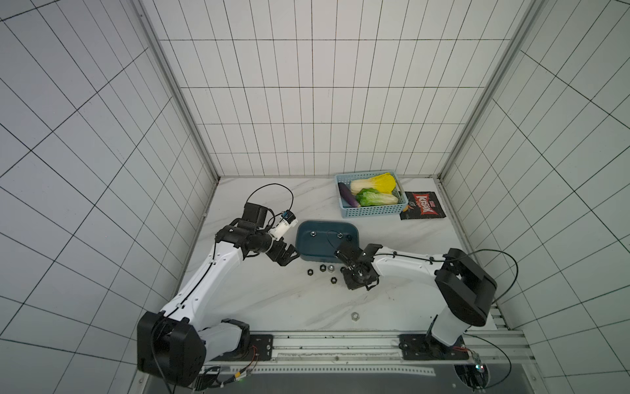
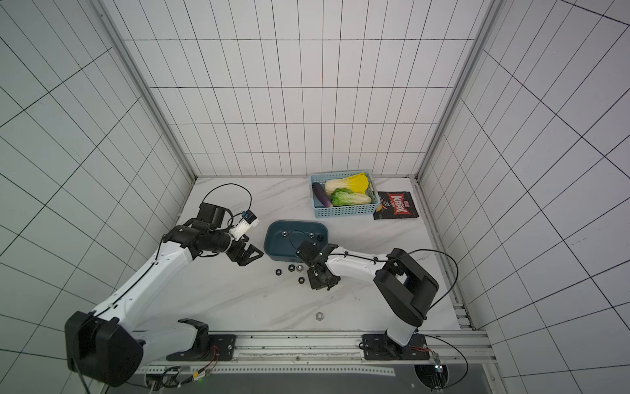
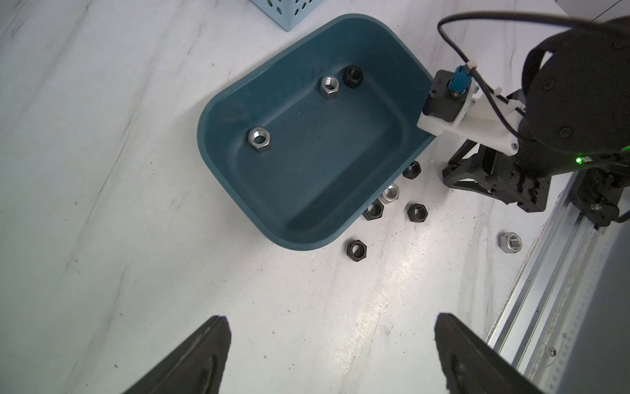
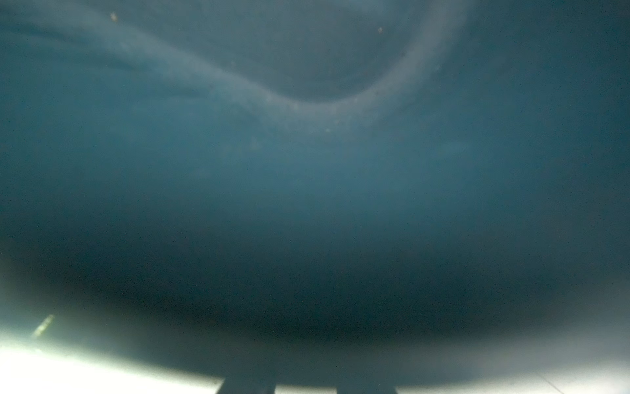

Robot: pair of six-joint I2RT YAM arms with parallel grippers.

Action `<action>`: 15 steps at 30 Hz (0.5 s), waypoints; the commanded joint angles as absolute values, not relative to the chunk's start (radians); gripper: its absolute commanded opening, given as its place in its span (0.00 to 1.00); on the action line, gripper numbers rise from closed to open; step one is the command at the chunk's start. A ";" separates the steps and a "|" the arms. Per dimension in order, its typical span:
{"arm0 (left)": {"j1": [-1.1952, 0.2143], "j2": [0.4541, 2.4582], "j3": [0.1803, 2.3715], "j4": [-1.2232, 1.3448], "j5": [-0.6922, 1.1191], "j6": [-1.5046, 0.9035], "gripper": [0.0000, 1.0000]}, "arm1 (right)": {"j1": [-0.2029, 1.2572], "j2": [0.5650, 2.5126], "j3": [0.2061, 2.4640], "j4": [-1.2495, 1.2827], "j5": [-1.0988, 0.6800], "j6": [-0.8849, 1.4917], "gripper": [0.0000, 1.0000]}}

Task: Put the nuts on the desktop into the storage box
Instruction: Pick up the nut from the center of the board.

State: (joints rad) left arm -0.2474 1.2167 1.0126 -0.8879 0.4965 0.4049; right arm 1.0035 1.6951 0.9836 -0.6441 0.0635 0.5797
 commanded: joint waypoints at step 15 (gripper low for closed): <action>-0.244 1.198 1.003 -0.892 0.527 0.434 0.98 | 1.002 1.691 1.017 -0.671 0.110 0.566 0.20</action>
